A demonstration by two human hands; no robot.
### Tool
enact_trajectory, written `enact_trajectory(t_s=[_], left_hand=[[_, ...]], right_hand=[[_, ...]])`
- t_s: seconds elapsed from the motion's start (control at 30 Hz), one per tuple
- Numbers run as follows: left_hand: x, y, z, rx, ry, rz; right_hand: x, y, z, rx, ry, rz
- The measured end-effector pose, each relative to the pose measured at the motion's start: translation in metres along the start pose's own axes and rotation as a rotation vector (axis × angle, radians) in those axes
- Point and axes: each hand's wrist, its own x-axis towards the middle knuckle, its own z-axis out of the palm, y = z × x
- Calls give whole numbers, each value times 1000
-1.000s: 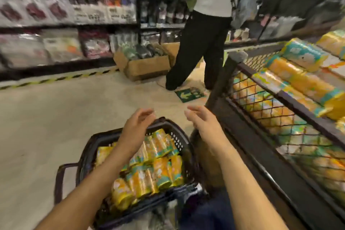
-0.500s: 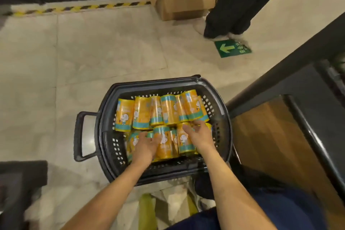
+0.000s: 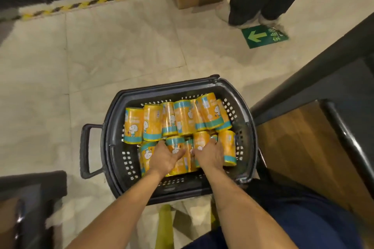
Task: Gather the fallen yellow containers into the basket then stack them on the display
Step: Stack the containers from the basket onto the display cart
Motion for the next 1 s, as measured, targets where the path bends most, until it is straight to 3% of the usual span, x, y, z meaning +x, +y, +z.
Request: enact_trajectory(t_s=[0.23,0.33,0.43,0.67,0.77,1.0], left_hand=[[-20,24,-27,-221,-130,-23],[-26,28,-39,-269,-160,-44],[-42,43,-49,-487,-173,-22],[-101,122,-97,-702,-110,277],[-134,164,-111,-716,-134,438],[-284,288,-115,-701,-302,879]], right_hand=[[-5,-8,-29,366,-102,192],[-16,-8,-50,616,-173,188],[-33,-15,-77,777,-183,101],[-108,-22,-169,954,-77,-253],[-155,-16,-228,863,91,-360],[-296,52,-361,897,430,-532]])
